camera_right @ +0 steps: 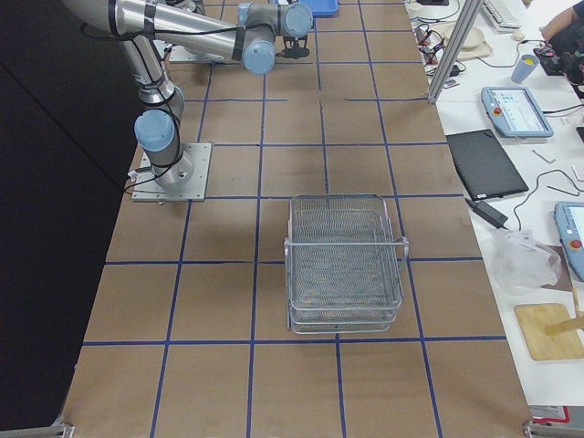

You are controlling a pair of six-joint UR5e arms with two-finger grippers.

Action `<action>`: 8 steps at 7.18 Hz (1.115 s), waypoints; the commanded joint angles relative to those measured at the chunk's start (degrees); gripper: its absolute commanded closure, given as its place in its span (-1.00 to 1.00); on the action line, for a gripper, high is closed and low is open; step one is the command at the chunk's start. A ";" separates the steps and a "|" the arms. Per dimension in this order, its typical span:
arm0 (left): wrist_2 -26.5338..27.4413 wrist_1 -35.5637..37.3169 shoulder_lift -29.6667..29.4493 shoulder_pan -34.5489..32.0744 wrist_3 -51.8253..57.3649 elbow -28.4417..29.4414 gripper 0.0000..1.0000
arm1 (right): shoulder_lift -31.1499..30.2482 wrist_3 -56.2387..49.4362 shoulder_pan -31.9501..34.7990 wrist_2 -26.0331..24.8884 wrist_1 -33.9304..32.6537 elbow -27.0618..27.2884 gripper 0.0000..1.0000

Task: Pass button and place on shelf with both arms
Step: 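Close the right gripper on the button's blue base beside the left gripper, then open the left gripper and carry the button toward the mesh rack with the right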

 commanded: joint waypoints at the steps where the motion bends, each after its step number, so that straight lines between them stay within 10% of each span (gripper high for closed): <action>1: 0.01 0.96 -0.01 -0.07 -0.09 -1.01 0.62 | 0.15 -0.25 0.00 0.01 -0.06 -0.18 0.82; 2: 0.10 0.97 -0.01 0.01 -1.48 -0.93 -0.75 | 0.15 -0.25 -0.09 0.01 -0.06 -0.27 0.83; 3: 0.02 0.97 0.07 -0.07 -3.23 -0.93 -0.99 | 0.15 -0.25 -0.09 0.01 -0.06 -0.36 0.84; 8: 0.80 0.88 0.08 1.32 -3.78 0.29 -0.99 | -0.11 -5.75 -2.19 -8.45 0.03 -0.97 0.89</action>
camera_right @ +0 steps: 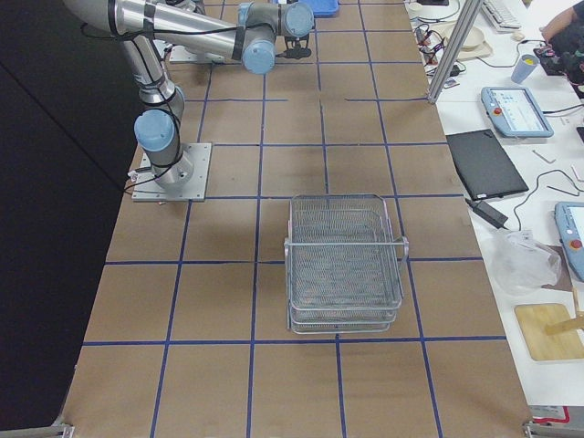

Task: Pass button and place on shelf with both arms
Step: 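Open the left gripper and carry the button toward the mesh rack with the right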

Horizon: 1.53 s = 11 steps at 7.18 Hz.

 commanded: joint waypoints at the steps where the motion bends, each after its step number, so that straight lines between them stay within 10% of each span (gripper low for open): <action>1: 4.55 -0.16 -0.41 2.84 0.07 1.49 -1.00 | -0.11 -10.23 -1.25 -11.17 0.85 -1.67 0.89; 6: 41.36 -16.09 -3.40 5.41 0.86 17.89 -1.00 | 0.33 -66.93 -18.87 -38.42 26.10 -18.26 0.88; 8: 52.87 -30.15 -3.57 4.09 1.12 30.26 -1.00 | 1.47 -87.38 -23.29 -55.38 26.53 -20.93 0.88; 11: 62.20 -31.63 -10.59 -0.37 10.55 40.23 -1.00 | 10.91 -103.06 -33.75 -59.55 22.85 -27.56 0.86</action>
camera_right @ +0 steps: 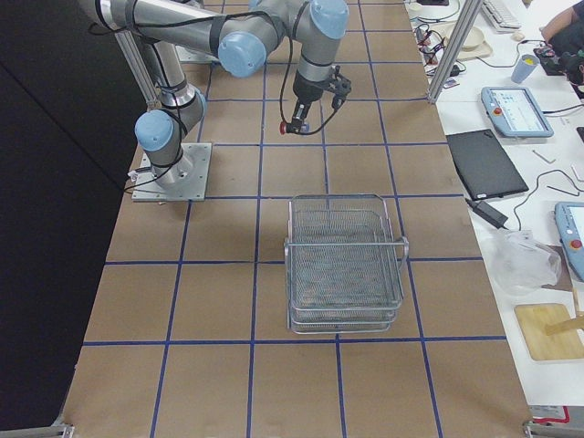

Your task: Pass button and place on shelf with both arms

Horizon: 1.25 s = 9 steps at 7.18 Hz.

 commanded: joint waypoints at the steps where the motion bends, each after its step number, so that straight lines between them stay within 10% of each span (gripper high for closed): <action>1: 4.43 -0.31 -3.74 -3.99 6.13 4.69 -1.00 | 11.26 -6.84 -3.61 -1.62 -1.62 -8.80 0.86; 7: 4.52 -0.58 -3.05 -4.62 3.32 3.82 -1.00 | 21.67 -14.20 -5.10 -1.97 -10.22 -12.98 0.81; 9: 4.26 -0.49 -3.23 -4.62 1.92 4.17 -1.00 | 22.47 -14.14 -5.46 -1.45 -10.49 -12.81 0.43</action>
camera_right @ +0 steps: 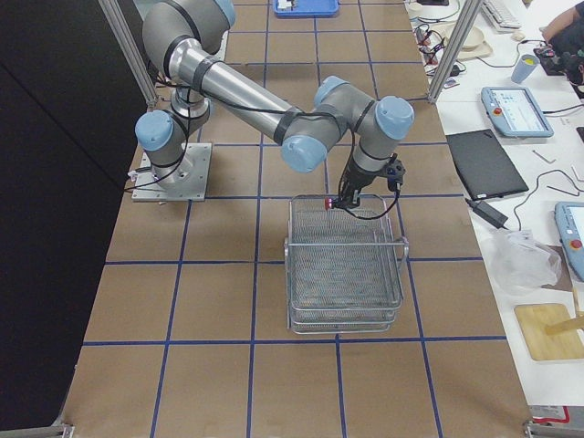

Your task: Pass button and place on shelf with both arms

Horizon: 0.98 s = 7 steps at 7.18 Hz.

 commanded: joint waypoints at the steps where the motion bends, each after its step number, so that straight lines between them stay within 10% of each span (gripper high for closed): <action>1: -0.16 0.26 -0.10 0.00 -0.75 -0.02 -1.00 | 0.71 -0.32 -0.21 0.32 -0.10 0.26 -0.31; 2: -0.16 0.26 -0.10 0.00 -0.75 -0.02 -1.00 | 0.53 -0.41 -0.21 -0.38 -0.01 0.18 -0.98; 7: -0.07 0.26 0.17 0.00 -0.75 -0.46 -1.00 | -16.90 0.72 3.98 4.76 11.53 1.49 -0.99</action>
